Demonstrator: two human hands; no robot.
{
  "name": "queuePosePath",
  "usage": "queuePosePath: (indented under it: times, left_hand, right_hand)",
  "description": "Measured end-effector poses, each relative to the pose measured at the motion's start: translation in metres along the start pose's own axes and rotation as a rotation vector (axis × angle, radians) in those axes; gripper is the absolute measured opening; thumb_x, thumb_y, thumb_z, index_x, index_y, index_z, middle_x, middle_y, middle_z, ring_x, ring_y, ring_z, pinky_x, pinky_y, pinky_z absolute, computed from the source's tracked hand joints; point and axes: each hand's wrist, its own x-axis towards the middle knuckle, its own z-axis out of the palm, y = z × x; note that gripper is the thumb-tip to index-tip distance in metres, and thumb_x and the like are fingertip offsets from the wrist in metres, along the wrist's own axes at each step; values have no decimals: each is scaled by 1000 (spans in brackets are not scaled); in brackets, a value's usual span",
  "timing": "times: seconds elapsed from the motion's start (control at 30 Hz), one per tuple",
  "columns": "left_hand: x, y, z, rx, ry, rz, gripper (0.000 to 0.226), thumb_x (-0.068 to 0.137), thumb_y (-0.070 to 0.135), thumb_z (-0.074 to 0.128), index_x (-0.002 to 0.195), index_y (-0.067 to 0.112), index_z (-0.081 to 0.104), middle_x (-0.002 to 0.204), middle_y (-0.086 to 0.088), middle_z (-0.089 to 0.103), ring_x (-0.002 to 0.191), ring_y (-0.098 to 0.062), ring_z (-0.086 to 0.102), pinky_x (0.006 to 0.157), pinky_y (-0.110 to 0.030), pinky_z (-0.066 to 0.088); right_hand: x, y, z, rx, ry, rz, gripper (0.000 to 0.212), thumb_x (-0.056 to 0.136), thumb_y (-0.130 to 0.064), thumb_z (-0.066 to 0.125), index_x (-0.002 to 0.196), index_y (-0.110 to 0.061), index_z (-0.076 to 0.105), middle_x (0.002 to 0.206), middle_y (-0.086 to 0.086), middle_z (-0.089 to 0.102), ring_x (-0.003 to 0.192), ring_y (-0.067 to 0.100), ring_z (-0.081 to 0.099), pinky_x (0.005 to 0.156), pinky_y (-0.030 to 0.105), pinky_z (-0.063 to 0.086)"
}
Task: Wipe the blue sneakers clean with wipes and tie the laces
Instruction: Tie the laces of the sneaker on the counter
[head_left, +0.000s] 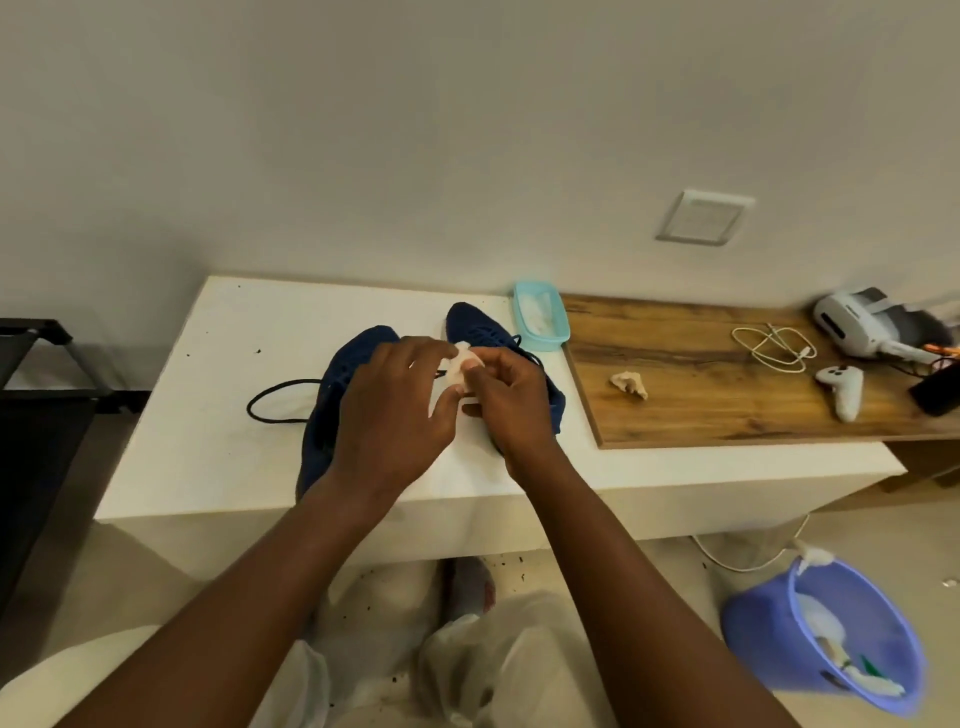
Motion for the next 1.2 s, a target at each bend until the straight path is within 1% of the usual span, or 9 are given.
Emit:
queuePosePath:
  times: [0.13,0.23,0.37,0.47,0.6,0.7,0.93,1.07,1.2]
  left_hand:
    - [32,40,14,54,-26,106,46,91,24,68,135,15,57,138,-8,59,124,-32,56,97,-49,49]
    - [55,72,31,82,-102,137,55,98,30,61,149,18,44,157,-9,42,146,-30,36,117,-46,31]
    - [83,106,71,93,-163,242,58,99,31,59,152,17,39,160,-10,37,150,-31,29,120,-45,28]
    - [94,113,106,204,-247,311,56,96,28,59,148,15,43,152,-14,46,142,-35,40,113,-47,37]
    - [96,108,141,300,-339,326,52,96,28,57,144,13,44,143,-14,52,131,-34,48,104,-46,43]
    - [95,99,149,251,-342,295,48,97,30,56,141,13,47,139,-13,55,125,-32,53,100,-46,45]
    - [101,67,96,47,-301,86,40,99,35,56,136,21,51,127,-6,59,101,-27,62,85,-43,52]
    - [101,45,41,-34,-204,-4,33,96,34,60,127,25,57,127,-1,60,112,-24,59,91,-42,49]
    - [83,19,-16,-137,-95,-112,21,95,35,64,114,28,63,115,10,66,109,-12,61,87,-34,48]
  right_hand:
    - [26,-18,-48,-186,165,-171,20,94,-20,63,113,-20,70,108,-5,70,98,10,67,89,34,59]
    - [46,-30,-97,-230,301,-181,28,87,-9,65,113,-17,68,110,-2,68,102,13,64,90,33,56]
    - [67,-27,-159,-221,392,-141,26,83,-11,71,109,-15,65,100,1,68,87,10,66,70,25,59]
    - [87,-4,-189,-333,389,-61,17,79,-3,68,93,-12,70,90,1,69,74,7,63,45,10,44]
    - [114,57,-208,-346,349,145,20,73,-1,69,85,-15,74,94,3,72,89,22,69,65,26,55]
    - [120,90,-208,-287,335,232,25,79,-3,65,99,-14,76,108,5,72,99,22,66,79,28,55]
    - [109,50,-212,104,553,170,15,83,-5,62,81,-14,74,81,6,74,80,21,71,62,28,48]
    - [87,-11,-206,274,500,117,26,79,-12,67,103,-2,69,97,11,75,64,14,57,55,25,43]
    - [54,-65,-156,154,348,49,23,84,-24,77,99,-8,72,91,6,73,66,14,55,60,29,50]
